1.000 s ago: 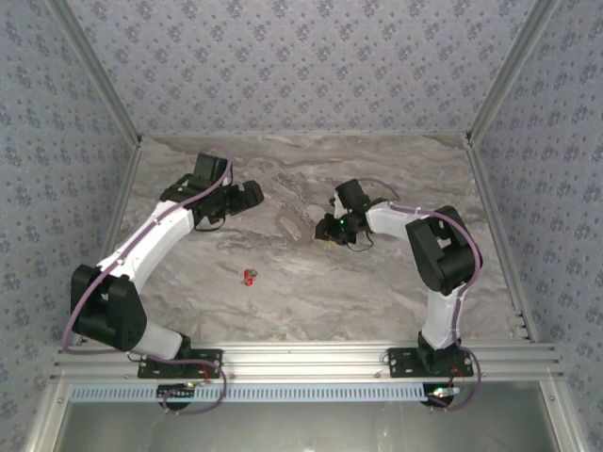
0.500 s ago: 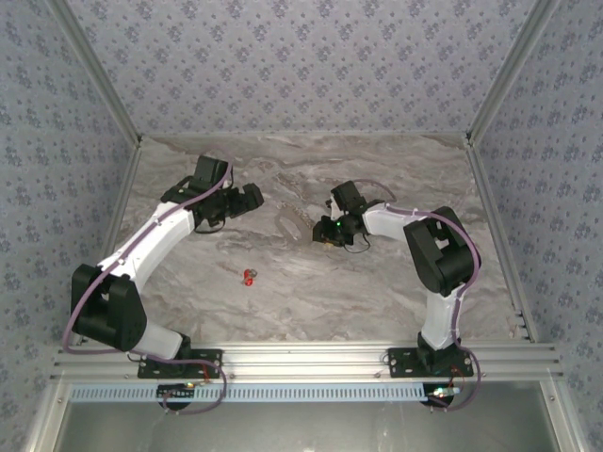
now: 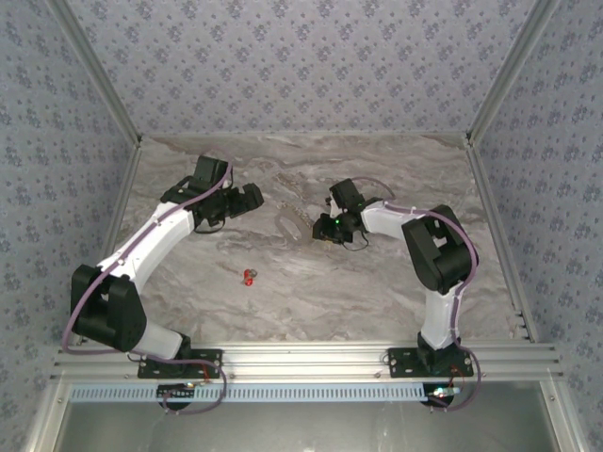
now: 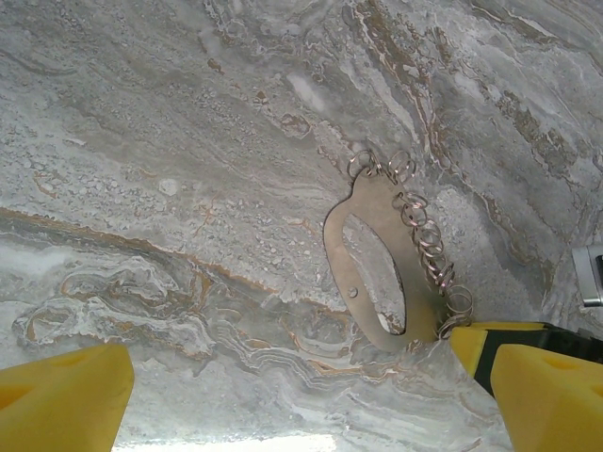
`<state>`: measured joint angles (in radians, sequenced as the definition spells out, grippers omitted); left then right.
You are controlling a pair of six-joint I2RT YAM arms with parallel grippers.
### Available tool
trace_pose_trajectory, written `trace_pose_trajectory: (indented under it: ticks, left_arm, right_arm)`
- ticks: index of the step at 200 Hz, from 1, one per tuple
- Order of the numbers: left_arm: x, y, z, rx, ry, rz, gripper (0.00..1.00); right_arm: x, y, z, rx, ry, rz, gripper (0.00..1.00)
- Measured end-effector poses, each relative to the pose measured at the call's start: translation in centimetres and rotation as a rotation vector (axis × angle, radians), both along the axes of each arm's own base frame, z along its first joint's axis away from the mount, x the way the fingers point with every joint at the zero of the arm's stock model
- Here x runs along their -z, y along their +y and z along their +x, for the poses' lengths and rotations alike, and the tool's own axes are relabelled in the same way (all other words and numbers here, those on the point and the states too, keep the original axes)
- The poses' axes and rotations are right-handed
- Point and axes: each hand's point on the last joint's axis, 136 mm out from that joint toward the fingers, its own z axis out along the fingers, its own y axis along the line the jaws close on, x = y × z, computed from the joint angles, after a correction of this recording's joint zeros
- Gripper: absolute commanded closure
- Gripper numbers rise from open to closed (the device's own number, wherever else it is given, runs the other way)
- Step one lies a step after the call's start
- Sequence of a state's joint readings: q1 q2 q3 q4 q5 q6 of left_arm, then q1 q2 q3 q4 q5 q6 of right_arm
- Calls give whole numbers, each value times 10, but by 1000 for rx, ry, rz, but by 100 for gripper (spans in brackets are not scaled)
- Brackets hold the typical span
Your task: Put the keys on the keyring
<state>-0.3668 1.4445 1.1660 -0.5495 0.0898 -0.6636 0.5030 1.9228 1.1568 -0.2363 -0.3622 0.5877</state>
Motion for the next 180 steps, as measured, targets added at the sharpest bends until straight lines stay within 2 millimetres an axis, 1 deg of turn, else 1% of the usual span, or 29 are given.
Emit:
trace_pose_trajectory:
  ticks: [41, 108, 180]
  left_arm:
    - [1, 1, -3, 0, 1, 1, 2]
    - [0, 1, -3, 0, 0, 0, 2]
    - [-1, 3, -3, -5, -4, -1, 2]
  right_arm:
    - [1, 0, 0, 3, 2, -6, 76]
    - [-2, 14, -2, -18, -21, 14, 76]
    - [-3, 20, -6, -26, -16, 23, 77]
